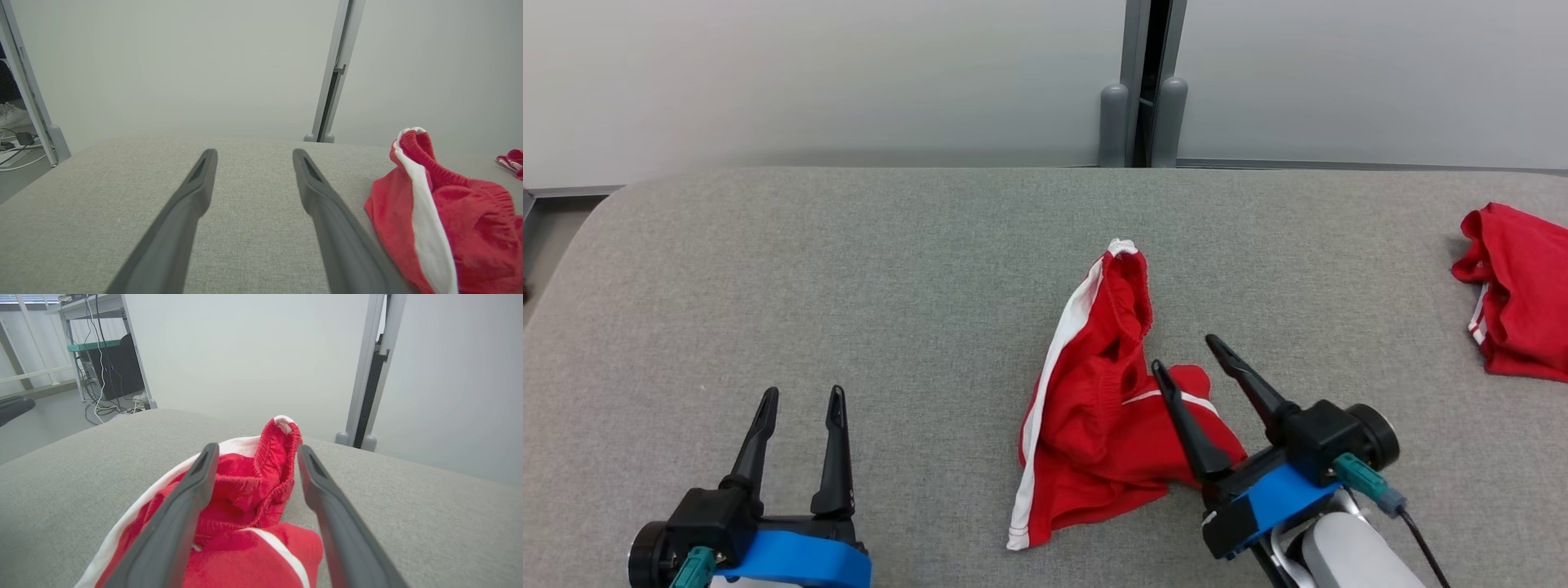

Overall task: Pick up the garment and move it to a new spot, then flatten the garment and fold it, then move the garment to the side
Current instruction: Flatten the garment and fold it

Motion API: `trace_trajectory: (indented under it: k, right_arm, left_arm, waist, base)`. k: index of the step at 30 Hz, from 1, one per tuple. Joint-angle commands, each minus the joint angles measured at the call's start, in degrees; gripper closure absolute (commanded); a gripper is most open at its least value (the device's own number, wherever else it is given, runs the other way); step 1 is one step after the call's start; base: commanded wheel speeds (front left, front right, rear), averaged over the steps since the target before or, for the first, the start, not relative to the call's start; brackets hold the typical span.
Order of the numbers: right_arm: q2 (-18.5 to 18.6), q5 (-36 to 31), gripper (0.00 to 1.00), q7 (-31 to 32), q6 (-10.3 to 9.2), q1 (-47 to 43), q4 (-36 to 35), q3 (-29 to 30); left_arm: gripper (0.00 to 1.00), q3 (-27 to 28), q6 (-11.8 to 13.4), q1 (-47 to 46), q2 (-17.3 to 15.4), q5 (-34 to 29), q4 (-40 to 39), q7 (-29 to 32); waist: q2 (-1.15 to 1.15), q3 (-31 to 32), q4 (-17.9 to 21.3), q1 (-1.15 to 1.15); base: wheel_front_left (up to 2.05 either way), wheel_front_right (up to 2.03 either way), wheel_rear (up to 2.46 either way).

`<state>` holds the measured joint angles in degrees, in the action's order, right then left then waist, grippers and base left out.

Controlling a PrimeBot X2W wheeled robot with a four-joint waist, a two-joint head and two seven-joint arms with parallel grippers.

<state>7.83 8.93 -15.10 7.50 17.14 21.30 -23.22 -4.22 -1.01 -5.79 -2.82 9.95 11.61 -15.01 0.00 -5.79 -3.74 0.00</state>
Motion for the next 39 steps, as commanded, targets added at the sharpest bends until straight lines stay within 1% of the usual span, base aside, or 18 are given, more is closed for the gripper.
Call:
trace_trajectory:
  k: [1,6,7,11,15,19,32,36,39]
  right_arm:
    - [0.3,-0.6,0.0,0.0,-0.02,-2.0,-1.6,2.6]
    - [-0.5,-2.0,0.0,0.0,-0.02,-6.2,-4.9,10.9]
    - [-0.5,-2.0,0.0,0.0,-0.02,-6.2,-4.9,10.9]
    - [-1.3,-2.9,0.0,0.0,-0.02,-9.7,-6.0,16.5]
    - [-2.1,-3.5,0.0,0.0,-0.02,-12.2,-6.6,19.6]
    - [-2.8,-4.1,0.0,0.0,-0.02,-13.1,-7.0,20.7]
    - [-3.6,-4.3,0.0,0.0,-0.02,-13.5,-6.0,21.0]
    - [-3.7,-4.4,0.0,0.0,-0.02,-13.2,-5.7,21.0]
    - [-3.8,-4.4,0.0,0.0,-0.02,-13.0,-5.5,20.7]
  left_arm:
    - [0.0,0.3,-0.2,0.7,-0.2,-0.5,-0.2,-0.2]
    - [0.0,0.9,-0.3,1.2,-0.2,-0.6,-0.4,-0.2]
    - [0.0,0.9,-0.3,1.2,-0.2,-0.6,-0.4,-0.2]
    - [0.0,1.0,-0.3,1.4,-0.2,-0.9,-0.6,-0.2]
    - [0.0,1.4,-0.4,1.8,-0.2,-1.1,-0.7,-0.2]
    - [0.0,2.0,-0.6,2.2,-0.2,-1.6,-0.8,-0.2]
    - [0.0,2.4,-1.1,2.1,-0.2,-2.6,-0.6,-0.2]
    - [0.0,0.7,-1.8,0.0,-0.2,-3.7,-1.3,-0.2]
    - [0.0,-2.1,-2.5,-1.8,-0.2,-4.2,-1.3,-0.2]
  waist:
    - [0.0,0.3,0.3,0.0]
    - [0.0,0.7,0.9,0.0]
    - [0.0,0.7,0.9,0.0]
    - [0.0,1.0,1.2,0.0]
    - [0.0,1.4,1.5,0.0]
    - [0.0,1.9,2.2,0.0]
    - [0.0,2.9,2.7,0.0]
    - [0.0,3.0,2.8,0.0]
    - [0.0,3.0,3.1,0.0]
  base:
    - [0.0,0.0,0.0]
    - [0.0,0.0,0.0]
    - [0.0,0.0,0.0]
    - [0.0,0.0,0.0]
    - [0.0,0.0,0.0]
    - [0.0,0.0,0.0]
    - [0.0,0.0,0.0]
    - [0.0,0.0,0.0]
    - [0.0,0.0,0.0]
